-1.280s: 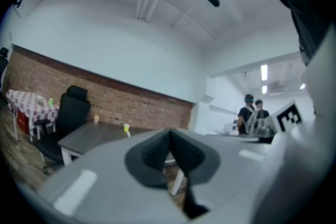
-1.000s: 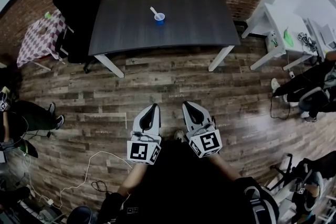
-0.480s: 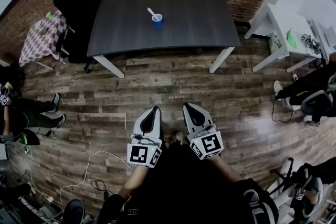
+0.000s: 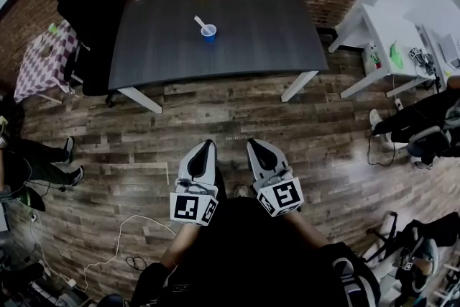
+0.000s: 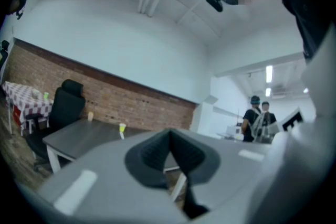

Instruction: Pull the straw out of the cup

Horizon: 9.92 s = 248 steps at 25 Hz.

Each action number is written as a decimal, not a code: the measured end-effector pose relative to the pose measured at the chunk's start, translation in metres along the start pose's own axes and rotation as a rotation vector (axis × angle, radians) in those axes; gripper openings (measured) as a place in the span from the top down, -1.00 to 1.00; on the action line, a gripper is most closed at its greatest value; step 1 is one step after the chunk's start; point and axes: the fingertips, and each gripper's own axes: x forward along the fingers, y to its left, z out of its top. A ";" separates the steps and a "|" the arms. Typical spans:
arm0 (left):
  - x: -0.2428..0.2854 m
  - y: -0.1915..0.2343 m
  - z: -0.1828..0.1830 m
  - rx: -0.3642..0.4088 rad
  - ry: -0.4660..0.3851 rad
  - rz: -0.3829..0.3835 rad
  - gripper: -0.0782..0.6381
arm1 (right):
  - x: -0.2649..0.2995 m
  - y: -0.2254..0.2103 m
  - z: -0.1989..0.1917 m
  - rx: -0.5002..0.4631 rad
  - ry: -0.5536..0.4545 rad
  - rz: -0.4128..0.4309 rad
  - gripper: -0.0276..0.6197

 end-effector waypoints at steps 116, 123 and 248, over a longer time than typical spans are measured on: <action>0.417 0.364 -0.079 -0.226 0.278 0.087 0.77 | 0.533 -0.222 -0.126 -0.079 0.542 0.015 0.85; 0.420 0.374 -0.083 -0.249 0.282 0.098 0.77 | 0.543 -0.221 -0.141 -0.109 0.602 0.028 0.63; 0.403 0.306 0.037 -0.097 0.056 -0.053 0.77 | 0.473 -0.215 0.035 -0.136 0.204 -0.077 0.78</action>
